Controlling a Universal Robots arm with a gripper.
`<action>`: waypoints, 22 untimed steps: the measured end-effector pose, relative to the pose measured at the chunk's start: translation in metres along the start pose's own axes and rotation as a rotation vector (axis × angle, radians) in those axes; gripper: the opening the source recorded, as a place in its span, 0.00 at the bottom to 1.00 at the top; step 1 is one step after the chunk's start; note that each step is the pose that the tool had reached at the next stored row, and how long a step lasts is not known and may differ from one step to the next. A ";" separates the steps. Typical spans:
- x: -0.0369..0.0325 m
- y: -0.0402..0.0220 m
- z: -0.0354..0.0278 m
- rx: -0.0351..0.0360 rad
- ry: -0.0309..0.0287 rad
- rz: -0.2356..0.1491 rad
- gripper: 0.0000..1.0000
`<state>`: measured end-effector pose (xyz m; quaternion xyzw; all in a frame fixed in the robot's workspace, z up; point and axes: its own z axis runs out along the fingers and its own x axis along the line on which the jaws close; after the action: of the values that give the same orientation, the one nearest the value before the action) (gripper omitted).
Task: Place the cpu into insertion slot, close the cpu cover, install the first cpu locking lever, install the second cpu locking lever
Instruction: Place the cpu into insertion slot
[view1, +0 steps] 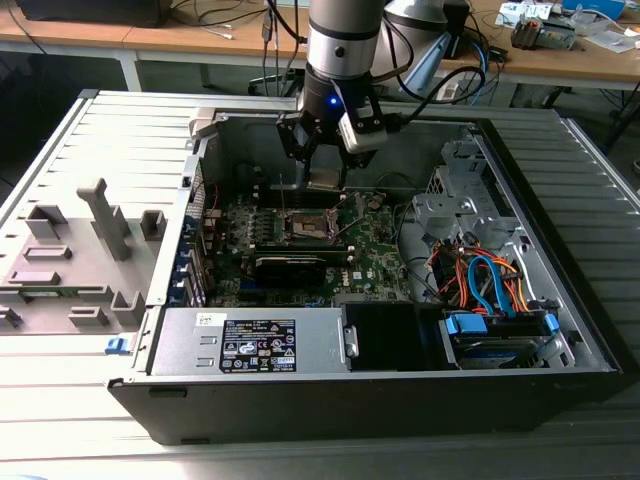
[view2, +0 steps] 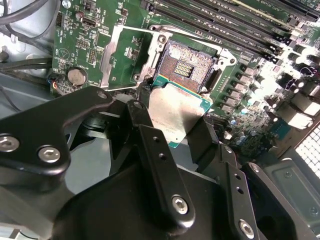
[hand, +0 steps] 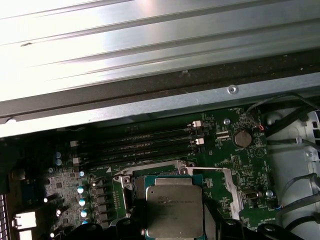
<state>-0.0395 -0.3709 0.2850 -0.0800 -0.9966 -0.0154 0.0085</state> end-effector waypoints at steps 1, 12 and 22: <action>0.0000 0.0000 0.0000 0.0000 0.0000 0.001 0.55; 0.0000 0.0000 0.0006 -0.0002 -0.0004 0.015 0.55; 0.0000 0.0000 0.0012 -0.0002 -0.0009 0.029 0.55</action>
<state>-0.0394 -0.3709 0.2838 -0.0944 -0.9954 -0.0153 0.0083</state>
